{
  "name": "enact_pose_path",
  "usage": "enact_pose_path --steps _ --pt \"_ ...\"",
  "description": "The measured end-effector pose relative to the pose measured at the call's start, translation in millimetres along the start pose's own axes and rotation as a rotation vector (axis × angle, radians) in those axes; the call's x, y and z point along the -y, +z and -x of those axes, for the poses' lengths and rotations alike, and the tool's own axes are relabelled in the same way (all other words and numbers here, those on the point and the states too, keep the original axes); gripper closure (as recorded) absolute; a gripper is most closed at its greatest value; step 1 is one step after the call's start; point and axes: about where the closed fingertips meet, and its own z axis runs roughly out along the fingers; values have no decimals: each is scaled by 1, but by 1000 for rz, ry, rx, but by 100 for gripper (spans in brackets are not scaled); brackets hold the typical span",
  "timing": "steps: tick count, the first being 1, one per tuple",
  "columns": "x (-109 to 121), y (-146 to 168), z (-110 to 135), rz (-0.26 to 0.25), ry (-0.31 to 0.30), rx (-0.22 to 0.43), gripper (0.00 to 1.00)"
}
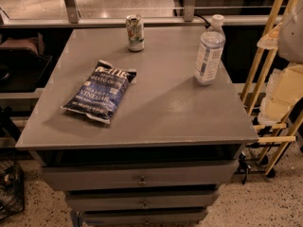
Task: Pick blue plastic bottle
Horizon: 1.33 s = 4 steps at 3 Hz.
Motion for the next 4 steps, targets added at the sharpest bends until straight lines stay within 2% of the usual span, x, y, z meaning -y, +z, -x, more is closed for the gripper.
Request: enact_pose_path --steps 1,2,3,4 --pt "0 0 0 0 0 0 0" --pt "16 9 3 -21 63 30 0" --pt "53 34 4 -56 191 94 0" --pt "91 68 -4 -119 338 123 0"
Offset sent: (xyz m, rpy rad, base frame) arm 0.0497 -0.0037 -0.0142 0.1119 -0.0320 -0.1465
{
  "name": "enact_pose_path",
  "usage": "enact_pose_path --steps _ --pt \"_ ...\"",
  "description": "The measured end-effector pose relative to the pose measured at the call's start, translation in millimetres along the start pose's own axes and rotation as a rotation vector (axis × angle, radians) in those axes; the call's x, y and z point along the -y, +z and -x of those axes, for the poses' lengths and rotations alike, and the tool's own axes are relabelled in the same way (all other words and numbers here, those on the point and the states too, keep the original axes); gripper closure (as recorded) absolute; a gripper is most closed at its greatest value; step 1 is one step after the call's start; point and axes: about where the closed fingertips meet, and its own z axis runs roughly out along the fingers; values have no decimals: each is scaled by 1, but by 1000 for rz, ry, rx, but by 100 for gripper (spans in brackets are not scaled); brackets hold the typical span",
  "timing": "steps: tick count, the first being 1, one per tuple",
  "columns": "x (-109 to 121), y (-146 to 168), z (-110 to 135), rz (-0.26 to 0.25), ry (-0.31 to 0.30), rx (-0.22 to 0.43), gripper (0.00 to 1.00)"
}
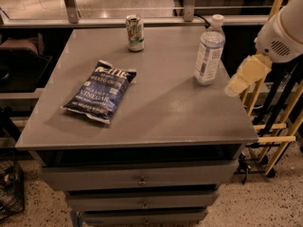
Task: Pick blue plastic bottle
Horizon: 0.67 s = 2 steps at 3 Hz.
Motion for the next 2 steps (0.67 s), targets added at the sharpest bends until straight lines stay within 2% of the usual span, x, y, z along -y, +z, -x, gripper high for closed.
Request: enact_pose_path --steps 1,2 --pt "30 30 -1 -79 163 49 0" --pt "62 56 9 -112 327 170 0"
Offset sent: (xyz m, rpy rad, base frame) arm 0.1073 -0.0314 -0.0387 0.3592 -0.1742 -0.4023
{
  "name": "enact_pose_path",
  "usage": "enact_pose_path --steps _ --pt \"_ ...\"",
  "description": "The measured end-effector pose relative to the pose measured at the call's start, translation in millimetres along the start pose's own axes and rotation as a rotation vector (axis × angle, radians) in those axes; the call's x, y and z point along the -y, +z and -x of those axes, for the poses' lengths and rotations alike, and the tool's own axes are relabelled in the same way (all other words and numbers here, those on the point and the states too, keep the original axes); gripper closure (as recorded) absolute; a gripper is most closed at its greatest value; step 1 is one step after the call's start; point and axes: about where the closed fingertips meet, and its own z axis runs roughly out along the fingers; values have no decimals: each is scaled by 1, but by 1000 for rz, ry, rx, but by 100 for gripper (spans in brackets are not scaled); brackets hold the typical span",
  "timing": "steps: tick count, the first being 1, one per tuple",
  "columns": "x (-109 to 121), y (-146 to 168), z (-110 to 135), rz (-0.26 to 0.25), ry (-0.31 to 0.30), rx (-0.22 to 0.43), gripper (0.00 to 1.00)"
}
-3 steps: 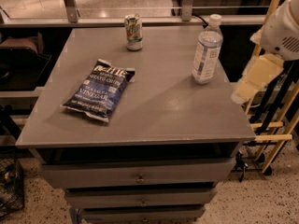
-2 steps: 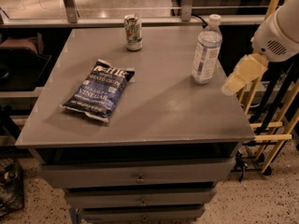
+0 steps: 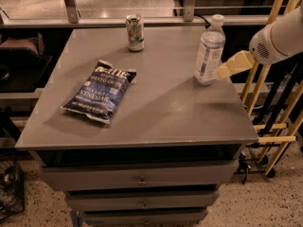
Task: Pick blue plastic bottle
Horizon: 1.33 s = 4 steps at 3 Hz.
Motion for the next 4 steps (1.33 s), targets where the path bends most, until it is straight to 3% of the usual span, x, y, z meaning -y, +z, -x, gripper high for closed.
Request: enact_pose_path --steps 1,2,4 --pt "6 12 13 5 56 56 0" --pt "4 19 26 16 74 93 0" --pt "-13 24 52 66 53 149 0"
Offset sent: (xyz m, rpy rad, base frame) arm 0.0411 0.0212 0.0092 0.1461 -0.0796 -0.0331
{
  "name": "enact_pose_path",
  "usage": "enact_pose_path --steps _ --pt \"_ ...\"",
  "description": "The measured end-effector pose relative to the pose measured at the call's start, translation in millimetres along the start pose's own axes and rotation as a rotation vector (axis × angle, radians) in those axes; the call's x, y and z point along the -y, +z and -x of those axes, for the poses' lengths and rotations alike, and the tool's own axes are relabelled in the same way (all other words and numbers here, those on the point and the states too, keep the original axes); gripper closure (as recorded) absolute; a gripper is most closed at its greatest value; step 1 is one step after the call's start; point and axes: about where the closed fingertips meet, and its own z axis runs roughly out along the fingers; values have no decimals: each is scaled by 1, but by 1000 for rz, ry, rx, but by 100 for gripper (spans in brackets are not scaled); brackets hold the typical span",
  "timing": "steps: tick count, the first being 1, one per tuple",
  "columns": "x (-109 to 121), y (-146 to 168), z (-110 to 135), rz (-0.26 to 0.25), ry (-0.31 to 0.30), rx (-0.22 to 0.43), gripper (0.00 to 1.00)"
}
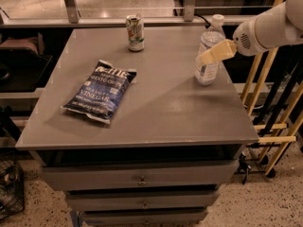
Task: Pick blue plastic bottle
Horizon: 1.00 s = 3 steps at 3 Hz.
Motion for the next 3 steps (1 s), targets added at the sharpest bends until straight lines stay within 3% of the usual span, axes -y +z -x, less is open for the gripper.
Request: enact_pose_path --steps 1,3 --pt "-11 5 10 28 -17 11 0" --pt "-27 12 21 67 -39 26 42"
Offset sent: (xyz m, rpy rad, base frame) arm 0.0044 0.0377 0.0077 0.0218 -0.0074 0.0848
